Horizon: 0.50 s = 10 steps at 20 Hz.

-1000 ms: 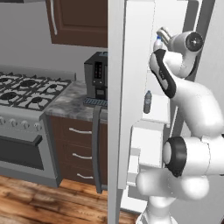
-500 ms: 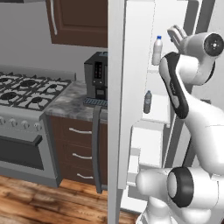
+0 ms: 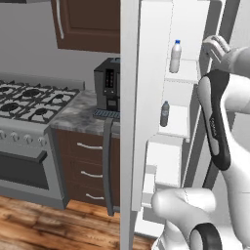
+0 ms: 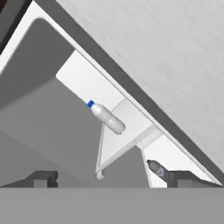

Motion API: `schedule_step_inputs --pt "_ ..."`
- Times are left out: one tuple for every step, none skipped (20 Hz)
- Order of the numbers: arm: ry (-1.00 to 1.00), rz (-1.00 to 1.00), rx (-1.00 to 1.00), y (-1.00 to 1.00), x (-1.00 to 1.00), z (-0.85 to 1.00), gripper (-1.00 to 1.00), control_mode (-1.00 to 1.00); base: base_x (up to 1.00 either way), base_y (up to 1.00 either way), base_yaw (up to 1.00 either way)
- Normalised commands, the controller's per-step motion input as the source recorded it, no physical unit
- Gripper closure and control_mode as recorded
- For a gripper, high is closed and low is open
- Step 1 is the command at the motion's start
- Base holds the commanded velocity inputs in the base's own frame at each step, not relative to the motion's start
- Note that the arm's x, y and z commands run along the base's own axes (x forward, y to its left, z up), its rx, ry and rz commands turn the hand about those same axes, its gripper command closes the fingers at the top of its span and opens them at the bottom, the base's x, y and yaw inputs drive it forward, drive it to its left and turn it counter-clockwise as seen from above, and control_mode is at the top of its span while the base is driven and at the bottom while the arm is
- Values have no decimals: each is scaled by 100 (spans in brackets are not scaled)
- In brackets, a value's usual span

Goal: Take the bottled waters from the counter and place them in the freezer to freeze. Close the freezer door after placing the bottles.

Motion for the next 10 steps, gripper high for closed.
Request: schedule_step_inputs --pt "10 9 -20 0 -100 -21 -100 -100 0 0 0" --pt "10 11 -21 -3 -100 -22 -100 -100 0 0 0" --pt "11 12 -23 -4 -100 -26 -100 -100 0 0 0" --pt "11 13 -23 -6 -100 -29 -100 -100 0 0 0" --pt "12 14 -22 -8 -100 -27 -100 -100 0 0 0" --pt "18 14 -23 0 -100 -19 -100 -100 0 0 0" --pt "27 12 -22 0 -96 -10 -100 -100 0 0 0" --pt "37 10 -22 0 -86 -6 -100 -100 0 0 0" --pt "48 7 -25 0 -72 -15 -100 -100 0 0 0" --pt "71 3 -39 0 -36 -47 -100 -100 0 0 0"
